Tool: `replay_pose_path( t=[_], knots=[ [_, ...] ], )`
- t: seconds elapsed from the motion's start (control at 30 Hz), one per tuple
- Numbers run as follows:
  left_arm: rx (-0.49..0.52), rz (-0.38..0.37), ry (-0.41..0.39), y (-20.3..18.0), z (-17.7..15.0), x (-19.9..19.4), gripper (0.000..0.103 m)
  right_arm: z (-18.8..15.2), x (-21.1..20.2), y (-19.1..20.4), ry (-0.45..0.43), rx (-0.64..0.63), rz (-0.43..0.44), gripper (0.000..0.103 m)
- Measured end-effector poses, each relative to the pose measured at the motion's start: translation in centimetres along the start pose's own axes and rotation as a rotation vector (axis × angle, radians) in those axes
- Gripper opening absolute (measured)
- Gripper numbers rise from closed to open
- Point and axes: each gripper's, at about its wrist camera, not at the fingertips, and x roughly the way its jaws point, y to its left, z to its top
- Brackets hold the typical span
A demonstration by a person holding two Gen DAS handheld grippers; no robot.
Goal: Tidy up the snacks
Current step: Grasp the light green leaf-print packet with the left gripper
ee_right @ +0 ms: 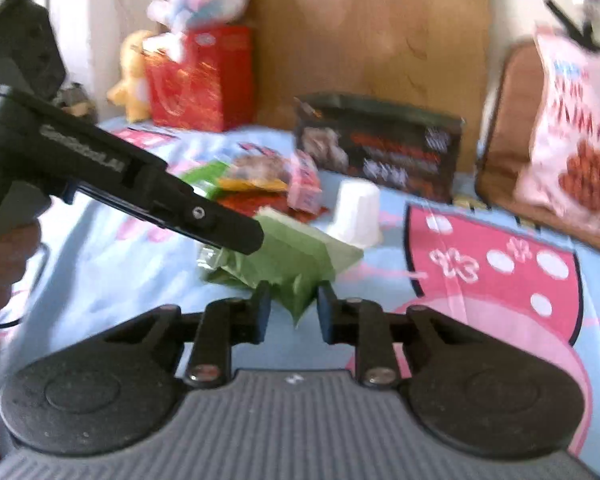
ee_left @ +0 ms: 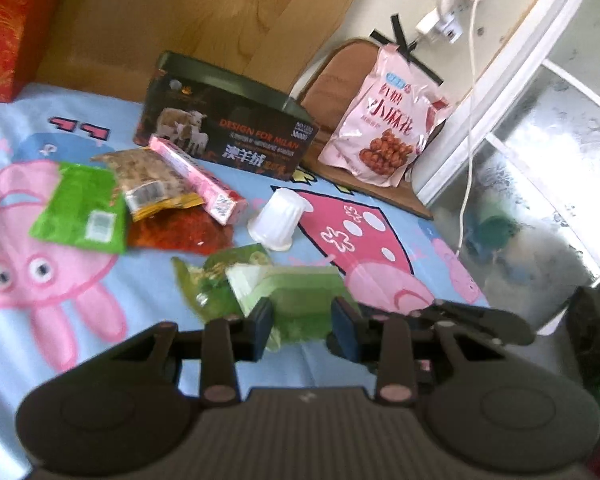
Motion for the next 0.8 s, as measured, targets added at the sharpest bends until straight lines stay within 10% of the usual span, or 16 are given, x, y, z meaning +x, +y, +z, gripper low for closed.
replay_pose_path(
  t=[0.63,0.8],
  knots=[
    [-0.114,0.035,-0.049,3.8,-2.3,-3.8,0.038,0.3,1.2,4.7,0.03,-0.047,0.112,0.03],
    [-0.142,0.031,-0.062,4.9,-2.3,-4.6,0.039,-0.3,0.4,3.2,0.052,0.036,0.114,0.046]
  ],
)
